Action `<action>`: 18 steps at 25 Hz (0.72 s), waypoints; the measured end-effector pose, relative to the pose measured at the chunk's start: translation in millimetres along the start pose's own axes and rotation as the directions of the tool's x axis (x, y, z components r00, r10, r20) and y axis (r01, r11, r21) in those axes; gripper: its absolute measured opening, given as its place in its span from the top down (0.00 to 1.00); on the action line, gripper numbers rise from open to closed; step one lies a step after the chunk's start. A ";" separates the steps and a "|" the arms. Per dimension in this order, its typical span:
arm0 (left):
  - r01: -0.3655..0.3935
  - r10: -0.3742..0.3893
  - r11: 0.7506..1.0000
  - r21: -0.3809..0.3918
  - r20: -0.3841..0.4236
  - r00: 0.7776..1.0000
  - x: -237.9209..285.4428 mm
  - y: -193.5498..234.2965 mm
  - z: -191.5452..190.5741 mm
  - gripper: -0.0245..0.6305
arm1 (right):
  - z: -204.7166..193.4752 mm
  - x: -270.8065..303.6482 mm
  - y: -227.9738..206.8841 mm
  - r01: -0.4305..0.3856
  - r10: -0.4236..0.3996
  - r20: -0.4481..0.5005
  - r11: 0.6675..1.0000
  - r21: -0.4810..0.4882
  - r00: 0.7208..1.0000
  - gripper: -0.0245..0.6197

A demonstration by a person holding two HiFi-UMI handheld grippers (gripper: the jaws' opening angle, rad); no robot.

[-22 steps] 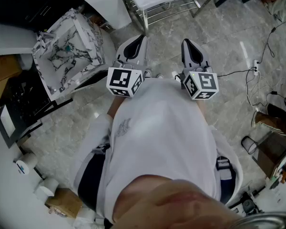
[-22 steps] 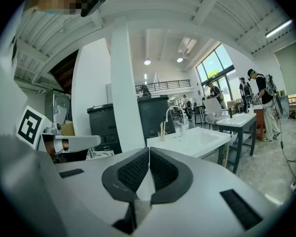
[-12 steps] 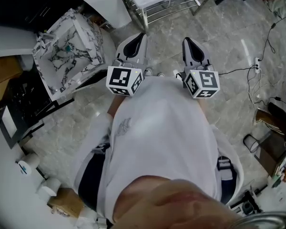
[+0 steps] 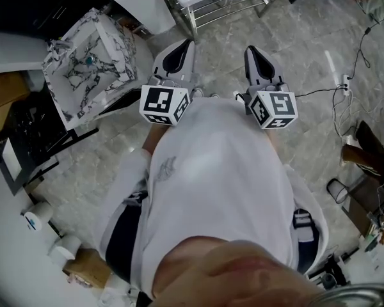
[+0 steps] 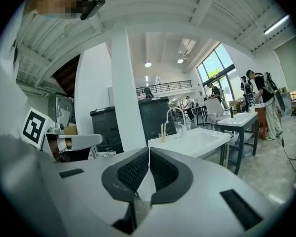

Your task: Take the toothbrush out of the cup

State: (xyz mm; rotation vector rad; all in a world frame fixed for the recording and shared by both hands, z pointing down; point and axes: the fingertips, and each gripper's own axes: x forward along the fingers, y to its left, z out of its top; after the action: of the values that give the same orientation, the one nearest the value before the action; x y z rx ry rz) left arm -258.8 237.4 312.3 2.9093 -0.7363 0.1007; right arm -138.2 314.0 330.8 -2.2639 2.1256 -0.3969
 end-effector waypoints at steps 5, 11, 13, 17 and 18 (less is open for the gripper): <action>-0.017 0.017 1.000 0.006 0.011 1.000 -5.5 -9.1 -7.3 0.94 | -10.3 -15.9 -8.6 -0.011 0.010 -0.018 0.999 -0.052 1.000 0.94; -0.046 0.046 0.999 -0.011 -0.004 0.999 -11.4 -22.5 -18.4 0.94 | -22.6 -38.9 -21.0 -0.011 0.009 -0.043 0.999 -0.041 0.999 0.94; -0.054 0.054 0.998 -0.020 -0.011 0.998 -11.4 -21.6 -20.8 0.94 | -28.1 -42.0 -24.9 -0.002 0.001 -0.051 1.000 -0.024 0.999 0.94; -0.070 0.069 0.997 -0.036 -0.023 0.997 -8.1 -13.9 -21.8 0.94 | -35.4 -39.9 -26.8 -0.006 0.005 -0.071 1.000 -0.007 0.997 0.94; -0.072 0.071 0.997 -0.040 -0.027 0.997 -5.0 -11.3 -22.1 0.94 | -36.7 -37.0 -28.6 -0.005 0.005 -0.078 1.000 -0.004 0.997 0.94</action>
State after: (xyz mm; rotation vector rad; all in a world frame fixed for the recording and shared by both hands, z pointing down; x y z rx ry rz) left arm -258.5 252.9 332.3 2.8381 -0.8280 0.1284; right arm -118.8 358.7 364.9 -2.2817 2.1694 -0.4898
